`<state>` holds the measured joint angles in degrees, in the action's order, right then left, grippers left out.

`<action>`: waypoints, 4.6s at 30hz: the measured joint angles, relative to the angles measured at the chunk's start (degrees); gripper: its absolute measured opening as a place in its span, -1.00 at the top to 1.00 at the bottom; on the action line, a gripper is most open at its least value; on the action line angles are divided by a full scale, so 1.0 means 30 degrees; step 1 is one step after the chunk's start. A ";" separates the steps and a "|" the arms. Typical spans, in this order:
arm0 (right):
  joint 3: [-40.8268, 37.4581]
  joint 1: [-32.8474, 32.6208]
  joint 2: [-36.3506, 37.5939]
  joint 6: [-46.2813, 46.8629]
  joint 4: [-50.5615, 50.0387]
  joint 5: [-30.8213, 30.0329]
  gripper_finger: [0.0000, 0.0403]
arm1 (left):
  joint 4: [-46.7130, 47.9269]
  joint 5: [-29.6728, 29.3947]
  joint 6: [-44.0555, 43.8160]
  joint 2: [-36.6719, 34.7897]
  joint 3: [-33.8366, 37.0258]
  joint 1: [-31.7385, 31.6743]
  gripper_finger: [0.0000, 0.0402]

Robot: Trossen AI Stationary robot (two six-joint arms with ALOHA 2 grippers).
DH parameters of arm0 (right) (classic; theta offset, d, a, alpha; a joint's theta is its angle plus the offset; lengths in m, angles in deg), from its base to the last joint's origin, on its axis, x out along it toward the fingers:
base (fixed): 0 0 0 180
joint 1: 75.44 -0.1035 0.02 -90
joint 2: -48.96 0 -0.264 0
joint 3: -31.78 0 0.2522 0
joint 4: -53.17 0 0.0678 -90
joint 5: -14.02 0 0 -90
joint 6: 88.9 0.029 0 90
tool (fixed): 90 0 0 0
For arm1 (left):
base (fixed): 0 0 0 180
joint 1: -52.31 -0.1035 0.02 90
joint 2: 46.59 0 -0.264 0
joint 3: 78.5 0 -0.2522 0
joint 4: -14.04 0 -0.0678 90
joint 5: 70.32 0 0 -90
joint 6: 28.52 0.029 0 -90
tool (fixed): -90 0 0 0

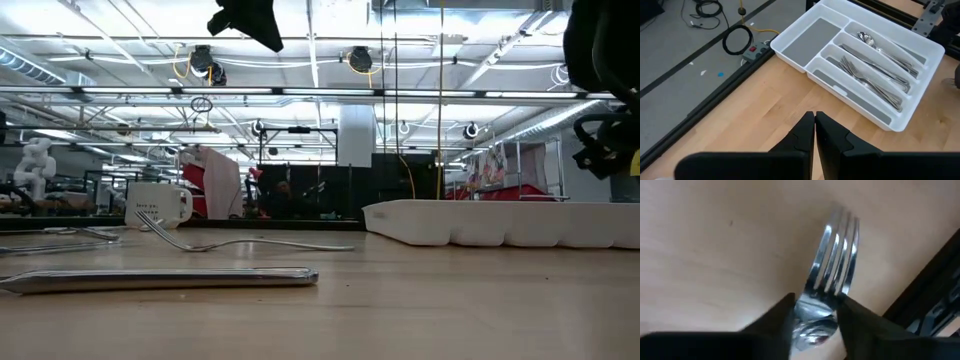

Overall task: Sort silverware
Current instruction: Put the silver fork into the silverware tray, then put the silver table knife into the silverware tray

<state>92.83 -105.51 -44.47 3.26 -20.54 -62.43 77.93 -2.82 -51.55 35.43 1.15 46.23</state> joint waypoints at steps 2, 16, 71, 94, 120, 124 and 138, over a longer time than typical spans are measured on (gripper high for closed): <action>0.0000 0.0000 0.0006 -0.0047 0.0354 0.0190 0.62 | -0.0005 -0.0003 0.0000 0.0000 0.0000 0.0000 0.88; 0.1714 0.0000 0.0255 -0.2152 0.1352 -0.0113 1.00 | -0.0006 -0.0004 0.0000 0.0007 -0.0015 0.0015 0.88; -0.8276 2.1548 0.7952 -1.6002 2.3128 0.3061 0.88 | -0.0035 -0.0036 -0.0204 0.0015 -0.0015 0.0022 0.88; -0.7007 2.2148 1.0673 -1.8165 2.3106 0.2619 0.16 | 0.6108 -0.0753 -0.0193 -0.0007 0.0660 0.0036 0.88; -0.3519 2.2134 1.5920 -2.2194 1.6549 0.2444 0.16 | 0.6381 0.1228 -1.9058 -0.0117 1.3755 -0.3731 0.88; -0.3519 2.2134 1.5920 -2.2592 1.6560 0.2448 0.16 | 0.7049 0.1808 -1.9590 -0.0124 1.3755 -0.4079 0.88; -0.3526 2.2134 1.5920 -2.4557 1.6289 0.2473 0.16 | 0.2986 0.3427 -1.7931 -0.0073 1.3755 -0.3030 0.88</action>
<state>82.25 -39.11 3.29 -70.41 28.33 -55.01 86.89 7.47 -105.34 35.21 42.42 37.14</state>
